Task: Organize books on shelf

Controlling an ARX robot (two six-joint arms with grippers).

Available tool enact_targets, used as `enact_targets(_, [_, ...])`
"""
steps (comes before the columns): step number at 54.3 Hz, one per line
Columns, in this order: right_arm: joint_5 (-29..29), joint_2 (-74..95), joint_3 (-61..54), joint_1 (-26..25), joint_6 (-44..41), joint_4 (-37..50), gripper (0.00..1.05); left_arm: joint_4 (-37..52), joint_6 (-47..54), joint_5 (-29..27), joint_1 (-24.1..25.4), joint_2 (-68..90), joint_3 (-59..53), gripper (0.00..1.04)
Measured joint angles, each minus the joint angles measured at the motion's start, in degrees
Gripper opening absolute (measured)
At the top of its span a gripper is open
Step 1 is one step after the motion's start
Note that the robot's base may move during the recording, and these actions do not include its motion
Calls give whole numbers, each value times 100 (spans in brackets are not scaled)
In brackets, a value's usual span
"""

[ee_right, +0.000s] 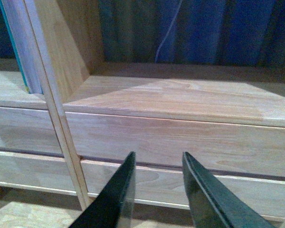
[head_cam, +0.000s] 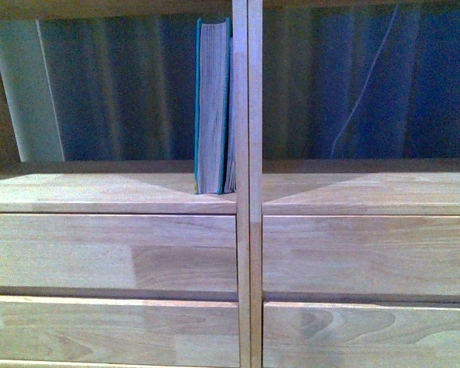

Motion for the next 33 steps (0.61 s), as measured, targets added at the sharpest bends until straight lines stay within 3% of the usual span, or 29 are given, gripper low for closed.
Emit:
enact_targets(8, [0,-332,-479,2,-9,131,3,-50,623,-345,-37,577,-11,7])
enact_targets(24, [-2,-890,-1082,2,-22,175,3,-369,2166,-1143,-529,2100,503,7])
enact_targets(33, [-2,-1220,-1335,2,-22,116,3,-363,2518,-1263,-970,2761,1099,7])
